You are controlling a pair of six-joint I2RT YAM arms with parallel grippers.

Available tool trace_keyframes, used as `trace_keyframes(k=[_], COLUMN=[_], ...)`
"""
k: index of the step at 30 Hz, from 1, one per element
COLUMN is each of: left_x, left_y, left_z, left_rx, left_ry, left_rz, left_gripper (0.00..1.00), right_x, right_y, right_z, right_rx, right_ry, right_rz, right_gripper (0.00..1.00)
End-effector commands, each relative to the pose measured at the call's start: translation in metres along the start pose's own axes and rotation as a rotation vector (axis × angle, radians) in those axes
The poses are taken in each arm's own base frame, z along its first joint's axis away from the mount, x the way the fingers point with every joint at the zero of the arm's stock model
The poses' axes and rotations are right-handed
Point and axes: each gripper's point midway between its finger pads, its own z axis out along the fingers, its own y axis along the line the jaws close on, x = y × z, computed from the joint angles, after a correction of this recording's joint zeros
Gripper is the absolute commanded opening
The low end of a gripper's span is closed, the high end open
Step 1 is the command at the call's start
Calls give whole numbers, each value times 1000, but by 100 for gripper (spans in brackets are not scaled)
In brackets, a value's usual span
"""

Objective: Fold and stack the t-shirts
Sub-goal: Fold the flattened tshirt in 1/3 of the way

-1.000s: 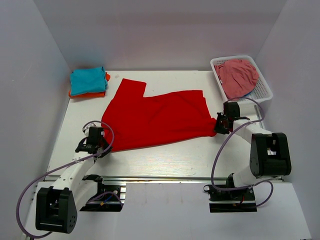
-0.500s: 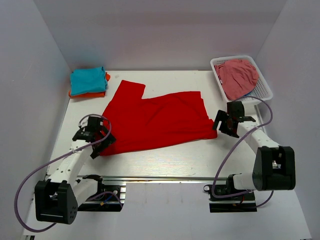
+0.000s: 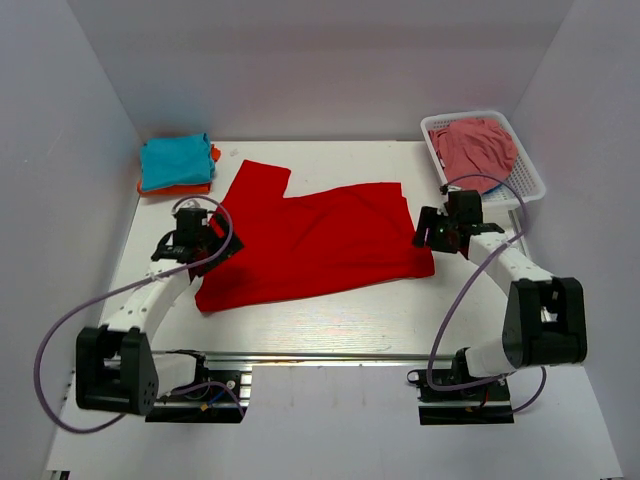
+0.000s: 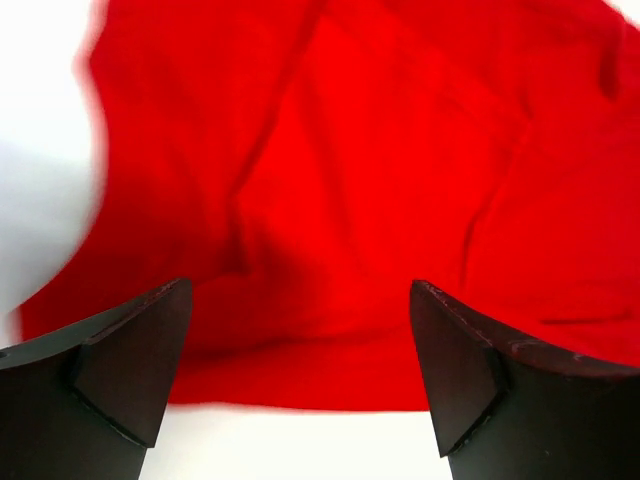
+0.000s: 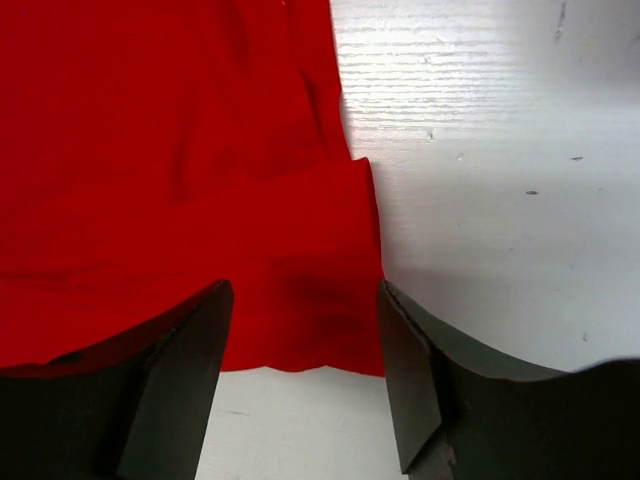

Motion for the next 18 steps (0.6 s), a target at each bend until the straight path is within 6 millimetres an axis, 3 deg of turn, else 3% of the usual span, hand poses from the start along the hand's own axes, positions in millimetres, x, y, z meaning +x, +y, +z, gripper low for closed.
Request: trace_keyframes(k=[1, 2, 4, 6, 7, 8, 11, 18], left_x=[2, 6, 19, 27, 32, 42, 48, 64], left_y=[-36, -37, -32, -26, -22, -15, -2, 42], left_z=[20, 26, 38, 45, 48, 53, 59, 62], left_rx=[190, 202, 192, 176, 167, 147, 91, -75], left_ry=[26, 37, 89, 111, 124, 152, 165, 184], left_rz=[71, 72, 80, 79, 78, 77, 86, 67], left_gripper=[100, 100, 100, 100, 100, 100, 100, 100], right_x=[-17, -19, -12, -8, -6, -3, -13, -56], right_y=[4, 3, -3, -6, -7, -8, -7, 4], right_z=[12, 14, 21, 27, 30, 34, 36, 15], right_rx=[-11, -4, 25, 34, 37, 45, 45, 23], right_ry=[-25, -28, -1, 16, 23, 39, 14, -163], right_rz=[-48, -50, -50, -52, -51, -52, -56, -73], right_gripper=[64, 59, 59, 50, 43, 24, 3, 0])
